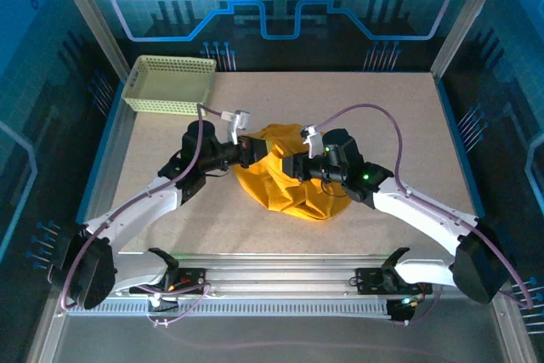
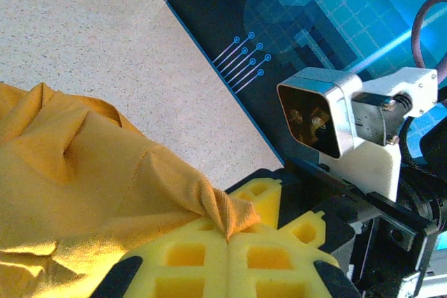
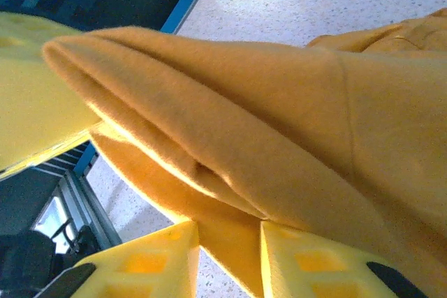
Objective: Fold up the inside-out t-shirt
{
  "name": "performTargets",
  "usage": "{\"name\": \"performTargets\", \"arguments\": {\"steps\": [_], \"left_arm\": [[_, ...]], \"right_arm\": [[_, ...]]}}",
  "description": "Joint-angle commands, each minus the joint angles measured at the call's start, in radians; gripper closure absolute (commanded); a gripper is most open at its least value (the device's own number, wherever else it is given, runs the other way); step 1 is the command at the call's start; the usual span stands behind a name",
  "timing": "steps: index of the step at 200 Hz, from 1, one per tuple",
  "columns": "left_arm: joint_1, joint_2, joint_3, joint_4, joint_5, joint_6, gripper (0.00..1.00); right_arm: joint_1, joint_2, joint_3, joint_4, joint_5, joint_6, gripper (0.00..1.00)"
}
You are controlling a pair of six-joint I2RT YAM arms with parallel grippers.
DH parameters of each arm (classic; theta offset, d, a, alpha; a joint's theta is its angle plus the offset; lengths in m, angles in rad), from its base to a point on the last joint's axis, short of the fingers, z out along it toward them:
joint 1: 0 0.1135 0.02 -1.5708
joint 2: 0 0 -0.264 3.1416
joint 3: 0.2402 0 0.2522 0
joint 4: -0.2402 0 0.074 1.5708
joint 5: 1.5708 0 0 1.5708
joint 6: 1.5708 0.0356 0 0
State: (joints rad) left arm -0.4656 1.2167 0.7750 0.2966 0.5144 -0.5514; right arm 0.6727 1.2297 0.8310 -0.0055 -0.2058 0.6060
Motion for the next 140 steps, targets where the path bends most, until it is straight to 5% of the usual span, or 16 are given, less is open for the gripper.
{"name": "performTargets", "arguments": {"steps": [1,140], "left_arm": [[0.009,-0.005,0.012,0.009,0.031,0.011,1.00],[0.010,-0.005,0.004,0.027,0.070,0.012,1.00]], "right_arm": [[-0.016,0.008,0.003,0.026,0.051,-0.008,0.66],[-0.069,0.055,0.042,0.081,-0.036,-0.032,0.51]]}}
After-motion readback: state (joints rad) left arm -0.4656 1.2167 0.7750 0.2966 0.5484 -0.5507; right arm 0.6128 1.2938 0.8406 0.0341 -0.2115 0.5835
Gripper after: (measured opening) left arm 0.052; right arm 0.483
